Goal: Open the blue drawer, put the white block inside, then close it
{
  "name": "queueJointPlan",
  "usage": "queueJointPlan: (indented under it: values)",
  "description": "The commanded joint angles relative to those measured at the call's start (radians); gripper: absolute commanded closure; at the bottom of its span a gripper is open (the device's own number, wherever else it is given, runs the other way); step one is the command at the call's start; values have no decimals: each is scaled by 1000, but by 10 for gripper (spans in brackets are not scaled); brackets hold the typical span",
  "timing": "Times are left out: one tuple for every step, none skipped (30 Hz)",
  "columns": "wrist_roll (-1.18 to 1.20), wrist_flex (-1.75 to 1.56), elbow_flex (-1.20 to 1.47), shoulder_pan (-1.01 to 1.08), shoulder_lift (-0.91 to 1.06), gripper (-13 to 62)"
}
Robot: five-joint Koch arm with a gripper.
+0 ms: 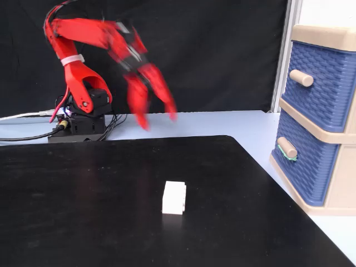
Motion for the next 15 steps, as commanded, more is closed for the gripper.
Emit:
queueJointPlan:
  values:
    - [29, -629, 75, 2, 25, 163]
    - [37, -802, 135, 2, -18, 163]
    - [38, -962, 175, -2, -83, 162]
    - [41, -1108, 187, -3, -184, 163]
    - [46, -1178, 187, -5, -258, 163]
    - [57, -1232, 183, -3, -334, 163]
    - [71, -1278, 166, -5, -410, 163]
    - [87, -1316, 130, -2, -482, 163]
    - [103, -1351, 87, 0, -548, 163]
    - [115, -1384, 40, 3, -614, 163]
    - [124, -1413, -17, 6, -678, 163]
    - [127, -1437, -74, 6, -742, 163]
    - [127, -1456, -132, 8, -799, 163]
    - [127, -1466, -187, 9, -853, 163]
    - [127, -1471, -245, 11, -900, 163]
